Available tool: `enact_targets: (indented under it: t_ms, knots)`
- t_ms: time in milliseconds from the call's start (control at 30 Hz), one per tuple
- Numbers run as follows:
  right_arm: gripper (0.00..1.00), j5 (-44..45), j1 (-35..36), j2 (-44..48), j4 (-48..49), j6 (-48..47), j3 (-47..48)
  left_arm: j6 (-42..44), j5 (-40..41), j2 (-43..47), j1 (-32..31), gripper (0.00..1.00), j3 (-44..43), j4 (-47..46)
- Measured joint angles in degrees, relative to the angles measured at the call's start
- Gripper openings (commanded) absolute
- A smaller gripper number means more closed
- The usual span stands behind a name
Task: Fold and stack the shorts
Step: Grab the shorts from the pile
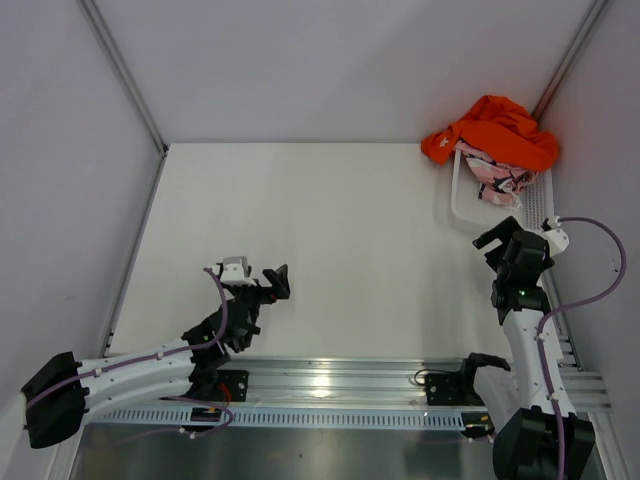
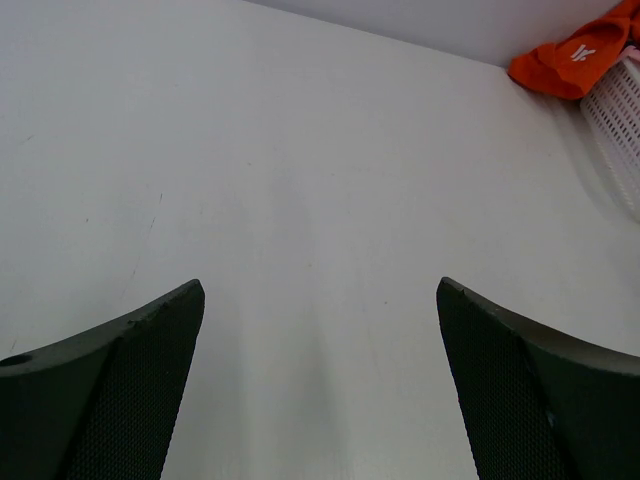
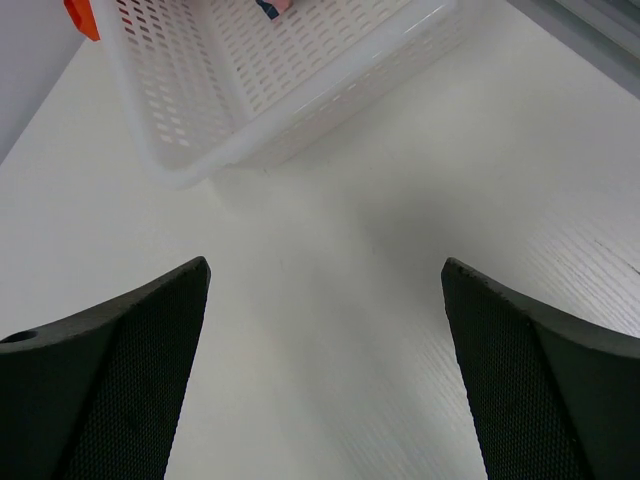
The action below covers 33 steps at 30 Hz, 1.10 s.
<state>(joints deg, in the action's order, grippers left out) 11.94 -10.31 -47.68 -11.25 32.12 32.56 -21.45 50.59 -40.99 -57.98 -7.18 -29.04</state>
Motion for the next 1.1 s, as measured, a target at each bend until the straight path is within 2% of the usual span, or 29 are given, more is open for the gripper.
enact_targets:
  t_ms: [133,267,633,767,933,1100]
  knots:
    - [0.99,0.09,0.02,-0.09,0.04,0.02,0.0,0.02,0.02,-0.02,0.0,0.99,0.0,0.0]
    - [0.99,-2.03,-0.22,-5.44,-0.35,1.09,3.08,0.02,0.02,-0.5,0.0,0.99,0.0,0.0]
    - [0.98,-5.25,-2.25,-36.13,3.78,9.64,37.27,-1.07,0.17,2.51,0.0,0.99,0.0,1.84]
    - [0.97,-5.42,-3.54,-47.45,5.84,13.55,45.03,-1.29,0.24,4.55,0.0,0.99,0.66,1.62]
    - [0.97,-5.14,-4.39,-62.12,5.14,17.27,57.4,-1.51,0.17,2.75,0.0,0.99,0.76,1.25]
    - [0.94,-3.85,-4.44,-70.99,6.08,20.94,63.82,-1.49,0.11,-1.31,0.0,0.99,0.48,0.94]
